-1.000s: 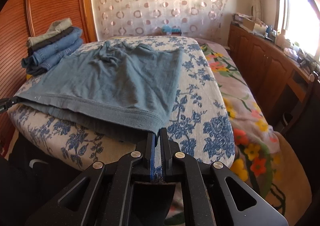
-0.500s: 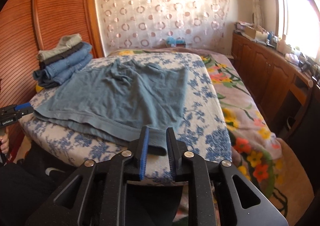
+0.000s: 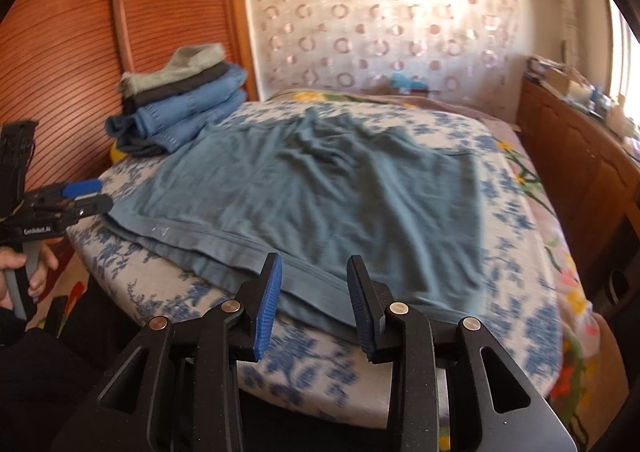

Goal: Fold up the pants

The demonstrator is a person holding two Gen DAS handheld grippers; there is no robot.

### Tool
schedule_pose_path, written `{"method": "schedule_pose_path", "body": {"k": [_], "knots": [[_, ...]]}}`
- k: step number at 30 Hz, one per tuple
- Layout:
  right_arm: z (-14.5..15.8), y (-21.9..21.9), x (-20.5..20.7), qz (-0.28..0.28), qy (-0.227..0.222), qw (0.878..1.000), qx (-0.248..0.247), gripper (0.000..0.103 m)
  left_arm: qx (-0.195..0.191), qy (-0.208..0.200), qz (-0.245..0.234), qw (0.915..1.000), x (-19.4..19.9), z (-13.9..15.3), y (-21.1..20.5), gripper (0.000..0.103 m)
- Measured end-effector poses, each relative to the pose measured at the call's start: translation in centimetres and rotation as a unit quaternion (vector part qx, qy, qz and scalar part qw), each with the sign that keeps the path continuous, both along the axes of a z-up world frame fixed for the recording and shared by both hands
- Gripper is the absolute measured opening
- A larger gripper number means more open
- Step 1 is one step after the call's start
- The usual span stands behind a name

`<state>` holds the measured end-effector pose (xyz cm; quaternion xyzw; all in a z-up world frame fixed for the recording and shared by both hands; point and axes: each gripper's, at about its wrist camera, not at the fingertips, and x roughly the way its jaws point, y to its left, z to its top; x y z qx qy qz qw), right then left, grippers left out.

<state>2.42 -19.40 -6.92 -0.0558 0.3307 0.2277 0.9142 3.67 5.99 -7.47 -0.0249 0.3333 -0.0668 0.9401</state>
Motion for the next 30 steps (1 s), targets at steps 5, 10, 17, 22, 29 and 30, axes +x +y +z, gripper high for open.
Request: {"method": "schedule_pose_path", "body": {"k": [5, 10, 17, 22, 29, 30], "knots": [[-1.0, 2.3, 0.9, 0.031, 0.015, 0.999, -0.008, 0.034, 0.008, 0.01, 0.003, 0.9999, 0.8, -0.6, -0.3, 0.082], [-2.2, 4.4, 1.5, 0.055, 0.03, 0.998, -0.026, 0.034, 0.017, 0.015, 0.001, 0.9998, 0.8, -1.2, -0.6, 0.082], [-2.8, 6.0, 1.9, 0.067, 0.027, 0.996, -0.057, 0.042, 0.016, 0.015, 0.002, 0.9998, 0.7, -1.3, -0.7, 0.082], [-2.9, 6.6, 1.9, 0.074, 0.021, 0.994, -0.075, 0.049, 0.014, 0.018, 0.007, 0.9997, 0.6, -1.5, -0.4, 0.082], [-2.9, 7.5, 2.4, 0.08, 0.016, 0.993, -0.08, 0.051, 0.014, 0.021, 0.008, 0.9996, 0.4, -1.7, -0.1, 0.082], [-2.9, 7.5, 2.5, 0.079, 0.017, 0.994, -0.076, 0.048, 0.016, 0.021, 0.009, 0.9996, 0.4, -1.7, -0.1, 0.082]]}}
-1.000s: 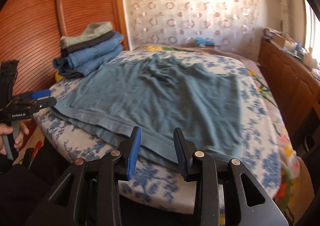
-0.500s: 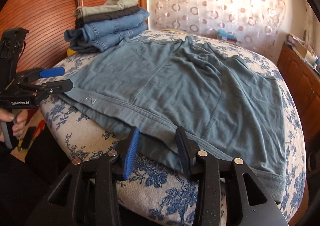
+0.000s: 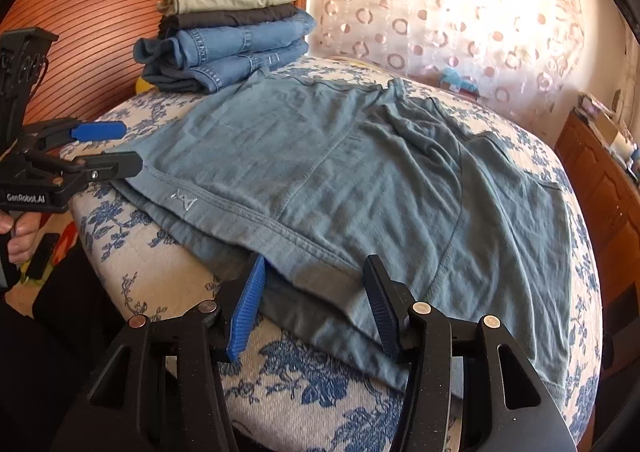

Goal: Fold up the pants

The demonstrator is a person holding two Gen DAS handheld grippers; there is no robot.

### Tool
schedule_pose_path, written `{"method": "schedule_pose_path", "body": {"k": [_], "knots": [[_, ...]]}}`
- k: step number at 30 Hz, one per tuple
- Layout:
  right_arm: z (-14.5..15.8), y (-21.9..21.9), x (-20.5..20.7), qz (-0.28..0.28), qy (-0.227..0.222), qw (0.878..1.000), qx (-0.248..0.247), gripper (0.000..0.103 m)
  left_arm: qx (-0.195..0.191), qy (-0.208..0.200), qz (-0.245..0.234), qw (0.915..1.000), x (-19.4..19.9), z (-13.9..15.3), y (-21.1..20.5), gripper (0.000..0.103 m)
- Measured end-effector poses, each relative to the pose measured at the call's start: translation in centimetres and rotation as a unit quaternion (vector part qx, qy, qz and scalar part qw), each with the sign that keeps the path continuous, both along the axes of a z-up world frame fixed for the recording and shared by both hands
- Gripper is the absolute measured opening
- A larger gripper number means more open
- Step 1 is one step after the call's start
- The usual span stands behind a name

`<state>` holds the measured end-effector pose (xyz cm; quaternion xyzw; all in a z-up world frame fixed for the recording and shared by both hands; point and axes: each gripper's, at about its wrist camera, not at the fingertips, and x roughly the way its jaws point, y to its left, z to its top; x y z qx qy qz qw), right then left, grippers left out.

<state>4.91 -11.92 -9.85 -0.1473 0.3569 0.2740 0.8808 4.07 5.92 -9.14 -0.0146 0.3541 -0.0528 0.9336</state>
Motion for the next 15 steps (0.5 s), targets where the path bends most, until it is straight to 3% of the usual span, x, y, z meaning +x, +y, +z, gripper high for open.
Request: {"method": "schedule_pose_path", "body": {"k": [4, 6, 10, 15], "knots": [[0.3, -0.1, -0.2, 0.003, -0.002, 1.0, 0.012, 0.019, -0.001, -0.001, 0.003, 1.0, -0.2, 0.0, 0.3, 0.082], [0.4, 0.2, -0.6, 0.01, -0.005, 1.0, 0.012, 0.01, -0.001, 0.001, 0.006, 1.0, -0.2, -0.1, 0.4, 0.082], [0.4, 0.7, -1.2, 0.026, -0.006, 1.0, 0.011, 0.001, -0.001, 0.004, 0.007, 1.0, -0.3, -0.2, 0.5, 0.082], [0.6, 0.5, -1.4, 0.03, -0.008, 0.999, 0.025, 0.0, 0.001, 0.006, 0.01, 0.9999, -0.3, -0.4, 0.5, 0.082]]}}
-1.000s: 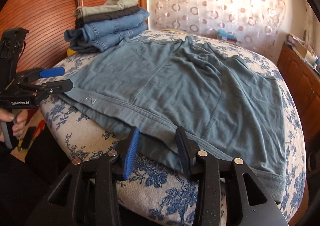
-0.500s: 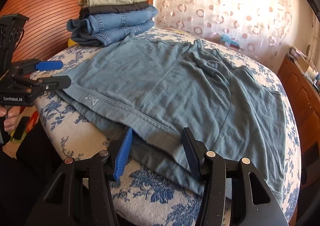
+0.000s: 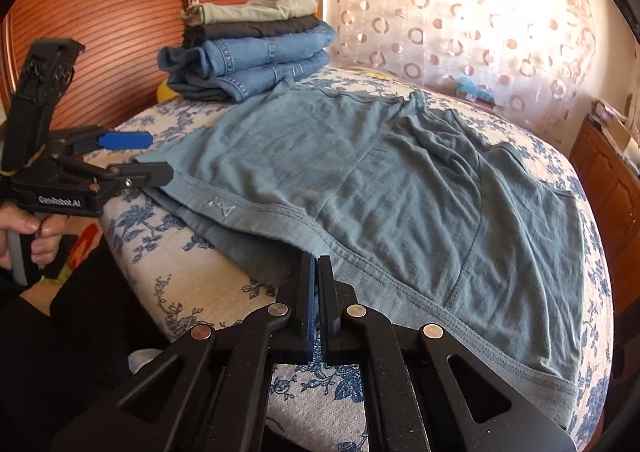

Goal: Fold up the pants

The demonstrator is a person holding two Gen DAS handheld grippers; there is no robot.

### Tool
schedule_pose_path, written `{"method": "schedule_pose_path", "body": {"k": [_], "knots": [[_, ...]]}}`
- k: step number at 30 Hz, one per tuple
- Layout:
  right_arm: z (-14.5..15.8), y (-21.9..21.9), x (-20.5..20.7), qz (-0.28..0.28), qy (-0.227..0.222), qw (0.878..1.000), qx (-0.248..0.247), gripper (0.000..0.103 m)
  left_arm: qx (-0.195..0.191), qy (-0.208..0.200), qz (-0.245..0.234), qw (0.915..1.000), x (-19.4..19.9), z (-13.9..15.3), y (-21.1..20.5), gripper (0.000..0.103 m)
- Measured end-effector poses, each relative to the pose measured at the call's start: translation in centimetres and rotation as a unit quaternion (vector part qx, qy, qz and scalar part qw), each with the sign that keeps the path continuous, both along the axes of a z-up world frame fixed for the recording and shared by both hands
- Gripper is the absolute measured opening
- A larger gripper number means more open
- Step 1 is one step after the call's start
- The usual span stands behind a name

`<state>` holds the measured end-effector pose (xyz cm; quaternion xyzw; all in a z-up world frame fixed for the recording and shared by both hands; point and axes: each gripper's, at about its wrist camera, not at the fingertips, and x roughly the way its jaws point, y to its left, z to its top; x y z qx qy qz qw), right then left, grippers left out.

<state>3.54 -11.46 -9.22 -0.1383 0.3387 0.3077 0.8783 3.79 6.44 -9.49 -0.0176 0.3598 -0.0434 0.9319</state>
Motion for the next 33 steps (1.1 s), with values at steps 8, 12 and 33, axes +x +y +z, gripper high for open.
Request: {"method": "schedule_pose_path", "body": {"k": [8, 12, 33], "knots": [[-0.3, 0.5, 0.5, -0.005, -0.004, 1.0, -0.008, 0.005, 0.003, 0.0, 0.001, 1.0, 0.0, 0.0, -0.1, 0.082], [-0.5, 0.8, 0.8, -0.006, -0.004, 1.0, -0.013, 0.012, 0.003, 0.001, 0.001, 1.0, -0.1, 0.0, -0.1, 0.082], [0.5, -0.7, -1.3, 0.002, 0.02, 0.999, 0.027, 0.001, 0.012, -0.004, 0.032, 0.9994, 0.0, 0.1, 1.4, 0.082]]}}
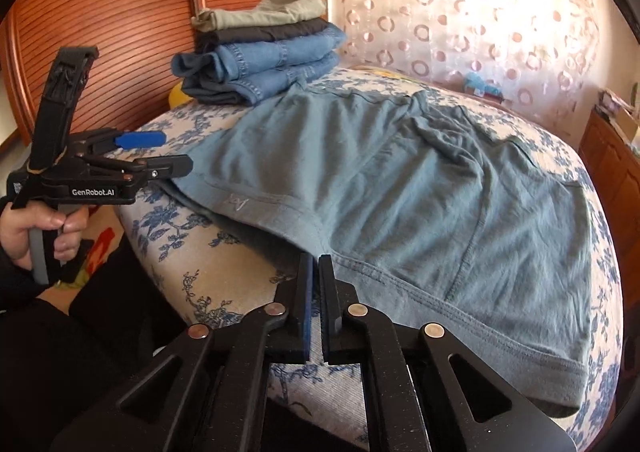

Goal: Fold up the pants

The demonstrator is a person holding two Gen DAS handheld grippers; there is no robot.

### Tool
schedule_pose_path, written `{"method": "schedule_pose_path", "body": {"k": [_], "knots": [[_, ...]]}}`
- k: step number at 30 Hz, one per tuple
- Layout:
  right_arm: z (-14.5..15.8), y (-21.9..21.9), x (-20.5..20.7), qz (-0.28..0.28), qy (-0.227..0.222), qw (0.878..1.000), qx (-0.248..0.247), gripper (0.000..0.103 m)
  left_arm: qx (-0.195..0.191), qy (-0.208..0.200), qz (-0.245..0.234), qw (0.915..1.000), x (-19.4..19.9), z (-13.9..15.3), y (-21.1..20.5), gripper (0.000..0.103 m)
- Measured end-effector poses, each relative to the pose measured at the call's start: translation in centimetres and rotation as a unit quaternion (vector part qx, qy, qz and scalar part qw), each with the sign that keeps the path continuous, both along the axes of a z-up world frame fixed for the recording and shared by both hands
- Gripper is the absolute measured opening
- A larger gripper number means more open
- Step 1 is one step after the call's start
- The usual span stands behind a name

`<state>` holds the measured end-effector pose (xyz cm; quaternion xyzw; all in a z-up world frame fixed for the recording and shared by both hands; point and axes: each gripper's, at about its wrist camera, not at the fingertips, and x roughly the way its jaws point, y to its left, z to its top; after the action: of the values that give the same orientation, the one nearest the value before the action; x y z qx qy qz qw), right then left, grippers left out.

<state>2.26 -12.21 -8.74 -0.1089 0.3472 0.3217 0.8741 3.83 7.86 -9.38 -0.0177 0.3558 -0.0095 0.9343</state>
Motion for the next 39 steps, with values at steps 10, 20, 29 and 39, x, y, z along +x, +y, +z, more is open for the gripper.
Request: {"method": "schedule_pose_path", "body": {"k": [10, 20, 29, 39], "knots": [[1.5, -6.7, -0.7, -0.107, -0.022, 0.994, 0.025, 0.026, -0.012, 0.003, -0.006, 0.9999, -0.2, -0.3, 0.2, 0.066], [1.2, -14.9, 0.0, -0.242, -0.028, 0.97, 0.012, 0.039, -0.009, 0.012, 0.0, 0.9999, -0.4, -0.9, 0.4, 0.064], [-0.2, -16.0, -0.3, -0.258, 0.003, 0.966, 0.022, 0.044, -0.023, 0.011, -0.02, 0.9995, -0.8, -0.8, 0.3, 0.044], [-0.6, -15.9, -0.3, -0.26, 0.011, 0.965, 0.026, 0.044, -0.023, 0.009, -0.037, 0.999, -1.2, -0.5, -0.4, 0.018]]}}
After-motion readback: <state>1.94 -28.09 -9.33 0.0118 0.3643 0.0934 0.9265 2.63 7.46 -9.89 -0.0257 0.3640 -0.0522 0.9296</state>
